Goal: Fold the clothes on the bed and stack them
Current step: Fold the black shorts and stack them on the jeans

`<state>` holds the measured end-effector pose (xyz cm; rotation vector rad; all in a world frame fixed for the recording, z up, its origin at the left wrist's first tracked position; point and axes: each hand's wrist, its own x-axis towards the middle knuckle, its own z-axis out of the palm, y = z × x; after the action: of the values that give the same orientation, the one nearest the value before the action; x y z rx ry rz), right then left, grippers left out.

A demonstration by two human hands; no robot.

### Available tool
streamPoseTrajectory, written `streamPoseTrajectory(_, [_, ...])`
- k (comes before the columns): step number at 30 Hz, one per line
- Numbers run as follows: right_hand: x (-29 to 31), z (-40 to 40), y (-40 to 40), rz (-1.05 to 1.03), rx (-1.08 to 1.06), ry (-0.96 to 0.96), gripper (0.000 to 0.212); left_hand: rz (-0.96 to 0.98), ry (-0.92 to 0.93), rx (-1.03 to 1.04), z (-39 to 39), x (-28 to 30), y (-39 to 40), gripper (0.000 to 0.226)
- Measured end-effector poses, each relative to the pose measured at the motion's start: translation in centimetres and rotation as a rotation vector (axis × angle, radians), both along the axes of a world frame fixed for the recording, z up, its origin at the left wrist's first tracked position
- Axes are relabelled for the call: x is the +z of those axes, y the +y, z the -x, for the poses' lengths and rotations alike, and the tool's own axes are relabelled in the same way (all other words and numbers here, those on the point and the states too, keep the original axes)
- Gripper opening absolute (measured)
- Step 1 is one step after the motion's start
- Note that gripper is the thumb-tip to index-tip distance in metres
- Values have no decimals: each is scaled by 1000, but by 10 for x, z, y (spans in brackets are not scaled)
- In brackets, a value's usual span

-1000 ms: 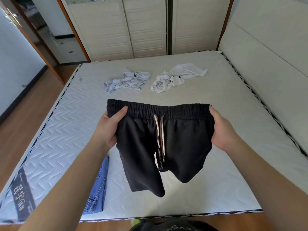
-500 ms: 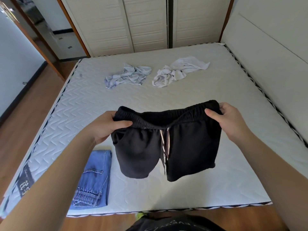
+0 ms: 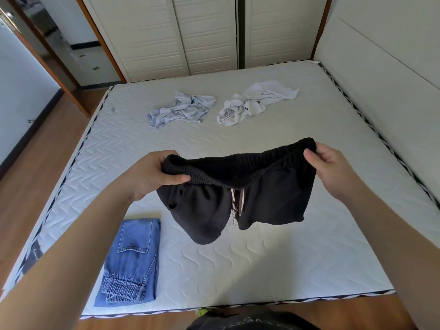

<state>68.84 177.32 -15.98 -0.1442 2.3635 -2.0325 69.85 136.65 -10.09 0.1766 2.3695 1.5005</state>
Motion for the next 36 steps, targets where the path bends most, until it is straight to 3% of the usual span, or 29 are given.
streamPoseTrajectory(6, [-1,0,-9,39,62,-153,31,-114,14,51,10,-2,3,39])
streamPoseTrajectory(8, [0,2,-12,-92,82,-103,30,-112,24,28,12,-2,4,41])
streamPoseTrajectory(11, [4,7,-18,-245,78,-59,46,-103,43,27,16,-1,5,43])
streamPoseTrajectory(18, [0,10,-25,-402,109,156,59,-178,59,45,25,-3,4,49])
streamPoseTrajectory(21, [-1,12,-25,-409,105,190,55,-167,71,57,28,-5,1,52])
streamPoseTrajectory(25, [0,12,-27,-360,126,150,19,-173,62,100,29,-9,-3,44])
streamPoseTrajectory(27, [1,12,-27,-368,166,105,12,-200,37,124,28,-11,-6,37])
streamPoseTrajectory(33, [6,11,-25,-397,318,-28,34,-226,36,183,24,-14,-13,23])
streamPoseTrajectory(36, [10,6,-24,-398,370,-70,39,-244,37,173,23,-14,-19,28])
